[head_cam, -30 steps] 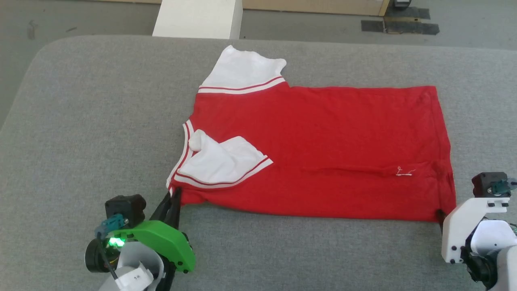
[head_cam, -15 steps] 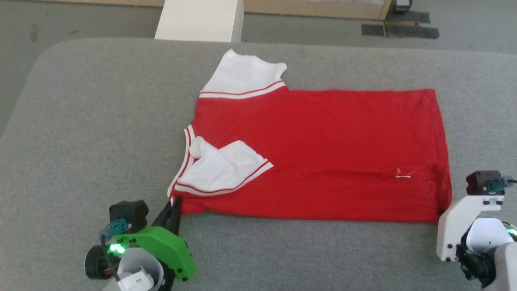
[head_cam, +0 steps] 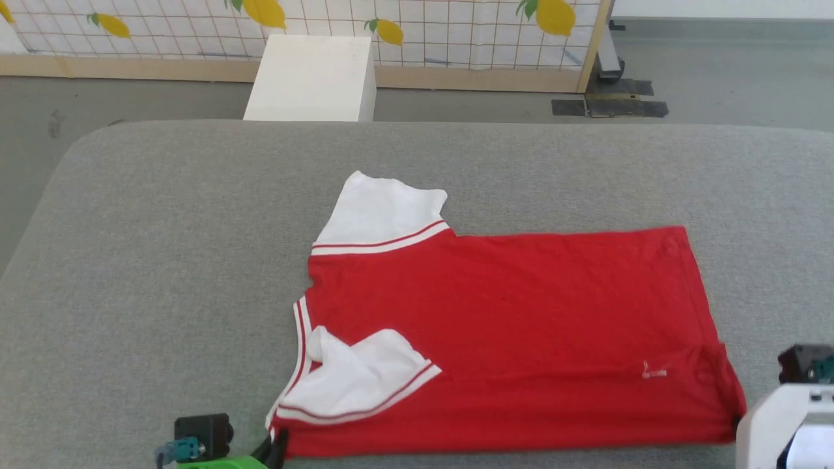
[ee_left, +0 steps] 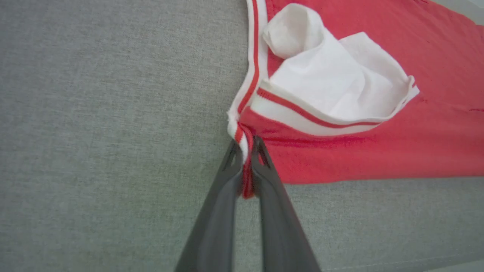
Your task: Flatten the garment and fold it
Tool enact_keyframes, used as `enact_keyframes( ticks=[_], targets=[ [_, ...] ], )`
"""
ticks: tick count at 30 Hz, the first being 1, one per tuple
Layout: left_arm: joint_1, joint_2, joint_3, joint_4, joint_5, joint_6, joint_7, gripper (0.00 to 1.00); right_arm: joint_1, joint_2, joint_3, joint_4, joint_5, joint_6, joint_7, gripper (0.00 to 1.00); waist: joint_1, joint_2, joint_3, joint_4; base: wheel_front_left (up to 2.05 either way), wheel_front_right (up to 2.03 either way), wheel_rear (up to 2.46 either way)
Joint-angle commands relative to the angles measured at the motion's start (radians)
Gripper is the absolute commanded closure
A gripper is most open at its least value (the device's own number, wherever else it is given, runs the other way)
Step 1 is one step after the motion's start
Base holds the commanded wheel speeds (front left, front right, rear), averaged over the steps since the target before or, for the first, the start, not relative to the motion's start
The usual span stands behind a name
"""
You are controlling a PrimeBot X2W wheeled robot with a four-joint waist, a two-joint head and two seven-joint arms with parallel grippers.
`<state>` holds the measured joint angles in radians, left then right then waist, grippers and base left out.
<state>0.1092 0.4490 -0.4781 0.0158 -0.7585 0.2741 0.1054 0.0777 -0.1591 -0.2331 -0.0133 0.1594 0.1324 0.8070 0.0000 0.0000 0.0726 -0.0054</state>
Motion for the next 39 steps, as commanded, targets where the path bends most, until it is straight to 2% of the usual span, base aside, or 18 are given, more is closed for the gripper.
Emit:
enact_keyframes(
  ticks=[1,6,7,8,9,12,18,21,22,26,33,36,39],
  targets=[
    [0.01,0.007,-0.005,0.011,-0.004,-0.007,0.004,1.0,0.024,0.007,-0.007,-0.003,-0.001,-0.002,0.004,1.0,0.0,0.0,0.006,0.0,0.0,0.0,0.0],
    [0.002,-0.012,-0.029,0.083,0.003,-0.03,-0.015,1.0,0.042,0.044,-0.021,0.06,0.027,-0.002,-0.02,1.0,0.0,0.0,0.018,0.002,0.0,0.0,0.0],
    [-0.002,-0.02,-0.033,0.099,0.004,-0.037,-0.024,0.58,0.041,0.047,-0.021,0.074,0.024,-0.002,-0.037,0.92,0.0,0.0,0.019,0.004,0.0,0.0,0.0],
    [-0.006,-0.024,-0.036,0.112,0.006,-0.043,-0.031,0.0,0.038,0.049,-0.021,0.083,0.022,-0.002,-0.056,0.19,0.0,0.0,0.019,0.005,0.0,0.0,0.0],
    [-0.011,-0.029,-0.038,0.125,0.006,-0.052,-0.041,0.0,0.031,0.052,-0.02,0.093,0.024,-0.002,-0.078,0.0,0.0,0.0,0.018,0.006,0.0,0.0,0.0],
    [-0.025,-0.029,-0.034,0.142,0.014,-0.08,-0.089,0.0,0.01,0.054,0.005,0.102,0.041,-0.002,-0.134,0.0,0.0,0.0,0.007,0.004,0.0,0.0,0.0],
    [-0.055,-0.017,0.034,0.107,0.049,-0.101,-0.279,0.0,-0.041,0.017,0.051,0.035,0.041,-0.002,-0.325,0.0,0.0,0.0,-0.035,-0.003,0.0,0.0,0.0],
    [-0.073,-0.014,0.066,0.06,0.079,-0.112,-0.34,0.0,-0.062,-0.014,0.083,-0.016,0.03,-0.002,-0.472,0.0,0.0,0.0,-0.051,-0.007,0.0,0.0,0.0],
    [-0.08,-0.02,0.099,0.001,0.126,-0.119,-0.362,0.0,-0.072,-0.039,0.113,-0.051,0.003,-0.002,-0.603,0.0,0.0,0.0,-0.059,-0.013,0.0,0.0,0.0],
    [-0.074,-0.053,0.171,-0.103,0.222,-0.13,-0.366,0.0,-0.078,-0.028,0.131,-0.075,-0.046,-0.002,-0.76,0.0,0.0,0.0,-0.054,-0.034,0.0,0.0,0.0],
    [-0.044,-0.098,0.225,-0.169,0.333,-0.168,-0.367,0.0,-0.062,0.034,0.134,-0.069,-0.111,-0.002,-0.871,0.0,0.0,0.0,-0.025,-0.072,0.0,0.0,0.0],
    [-0.062,-0.084,0.222,-0.163,0.351,-0.18,-0.363,0.0,-0.06,0.053,0.127,-0.07,-0.119,-0.002,-0.889,0.0,0.0,0.0,0.002,-0.1,0.0,0.0,0.0],
    [-0.116,-0.05,0.212,-0.149,0.363,-0.199,-0.305,0.0,-0.067,0.067,0.127,-0.084,-0.121,-0.002,-0.897,0.0,0.0,0.0,0.043,-0.131,0.0,0.0,0.0]
  ],
)
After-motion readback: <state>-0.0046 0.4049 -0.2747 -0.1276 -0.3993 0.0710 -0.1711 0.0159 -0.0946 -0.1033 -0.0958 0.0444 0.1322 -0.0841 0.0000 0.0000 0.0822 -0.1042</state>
